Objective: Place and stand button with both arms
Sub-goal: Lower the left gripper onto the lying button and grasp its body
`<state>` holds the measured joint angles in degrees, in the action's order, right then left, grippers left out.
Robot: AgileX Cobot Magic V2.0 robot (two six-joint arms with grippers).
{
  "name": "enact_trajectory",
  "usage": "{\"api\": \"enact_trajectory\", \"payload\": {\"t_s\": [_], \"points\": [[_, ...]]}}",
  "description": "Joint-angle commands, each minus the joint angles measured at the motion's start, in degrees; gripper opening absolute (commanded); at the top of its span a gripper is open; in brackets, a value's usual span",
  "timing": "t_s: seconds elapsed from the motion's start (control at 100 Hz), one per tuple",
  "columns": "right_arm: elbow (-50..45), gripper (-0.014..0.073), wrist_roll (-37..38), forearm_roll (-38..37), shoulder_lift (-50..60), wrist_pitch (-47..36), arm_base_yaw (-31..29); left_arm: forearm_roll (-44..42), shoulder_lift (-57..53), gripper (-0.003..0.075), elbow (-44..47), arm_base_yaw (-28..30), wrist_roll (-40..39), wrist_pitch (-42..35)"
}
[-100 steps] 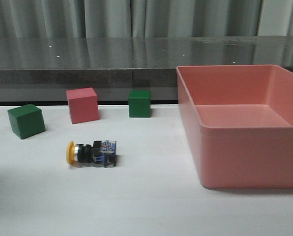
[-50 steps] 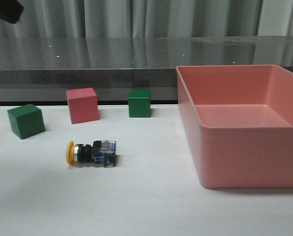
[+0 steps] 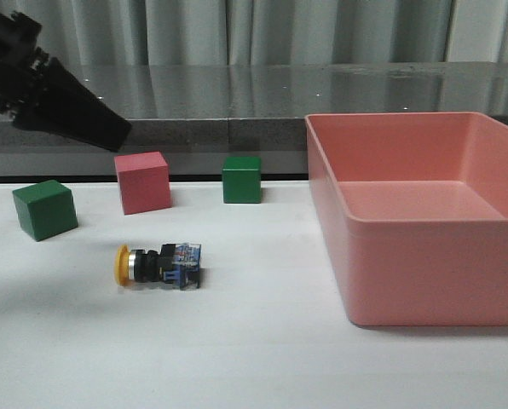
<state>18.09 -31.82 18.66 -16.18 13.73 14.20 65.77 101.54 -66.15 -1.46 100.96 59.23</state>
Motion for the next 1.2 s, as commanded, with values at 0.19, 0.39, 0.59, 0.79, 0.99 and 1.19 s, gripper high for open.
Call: {"api": "enact_trajectory", "payload": {"t_s": [0.19,0.39,0.59,0.79,0.99,1.19], "points": [[1.46,-0.0062,0.24,0.52,-0.46,-3.90,-0.32,7.24,2.16,0.0619,-3.74,-0.03,0.54,2.47],[1.46,-0.0062,0.24,0.52,-0.46,-3.90,-0.32,5.89,3.54,0.0619,-3.74,-0.03,6.89,2.84],[1.46,-0.0062,0.24,0.52,-0.46,-3.90,-0.32,5.20,5.75,0.0619,-3.35,-0.03,11.31,6.32],[1.46,-0.0062,0.24,0.52,-0.46,-3.90,-0.32,2.84,8.73,0.0618,-3.26,-0.03,11.31,6.83],[1.46,-0.0062,0.24,0.52,-0.46,-3.90,-0.32,2.62,11.70,0.0617,-3.26,-0.03,11.31,8.07],[1.46,-0.0062,0.24,0.52,-0.46,-3.90,-0.32,0.94,14.62,0.0534,-3.23,-0.25,11.31,8.24]]}}
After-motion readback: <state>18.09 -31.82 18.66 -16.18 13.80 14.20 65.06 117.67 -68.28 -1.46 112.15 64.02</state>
